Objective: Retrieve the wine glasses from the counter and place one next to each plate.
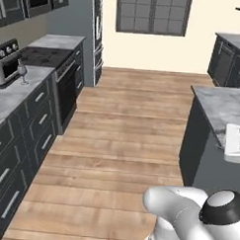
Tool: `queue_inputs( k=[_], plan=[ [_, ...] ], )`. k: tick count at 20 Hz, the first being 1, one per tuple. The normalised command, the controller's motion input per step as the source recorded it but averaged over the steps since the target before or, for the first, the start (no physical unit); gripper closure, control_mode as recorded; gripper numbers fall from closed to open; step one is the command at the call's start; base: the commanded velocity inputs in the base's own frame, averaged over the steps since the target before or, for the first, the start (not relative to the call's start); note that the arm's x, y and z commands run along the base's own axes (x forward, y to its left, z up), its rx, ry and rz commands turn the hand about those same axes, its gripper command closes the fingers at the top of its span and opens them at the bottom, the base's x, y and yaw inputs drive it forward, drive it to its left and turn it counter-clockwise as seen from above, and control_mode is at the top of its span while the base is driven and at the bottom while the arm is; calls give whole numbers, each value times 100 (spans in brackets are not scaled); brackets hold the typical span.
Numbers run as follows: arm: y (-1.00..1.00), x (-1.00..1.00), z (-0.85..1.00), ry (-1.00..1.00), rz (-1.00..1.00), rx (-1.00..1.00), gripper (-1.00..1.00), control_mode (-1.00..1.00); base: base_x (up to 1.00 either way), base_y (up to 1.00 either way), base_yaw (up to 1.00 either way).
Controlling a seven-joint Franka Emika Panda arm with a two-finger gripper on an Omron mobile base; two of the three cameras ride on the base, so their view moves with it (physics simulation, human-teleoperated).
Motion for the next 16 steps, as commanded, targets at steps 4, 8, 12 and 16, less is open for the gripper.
queue_inputs(
  k=[4, 8, 12, 16],
  plan=[
    [0, 0, 0, 0, 0, 0, -100, 100, 67, 79, 55],
    [0, 0, 0, 0, 0, 0, -100, 100, 100, 44, 31],
    [0, 0, 0, 0, 0, 0, -100, 100, 100, 24, -11],
    [0, 0, 0, 0, 0, 0, -100, 100, 100, 8, -14]
  ],
)
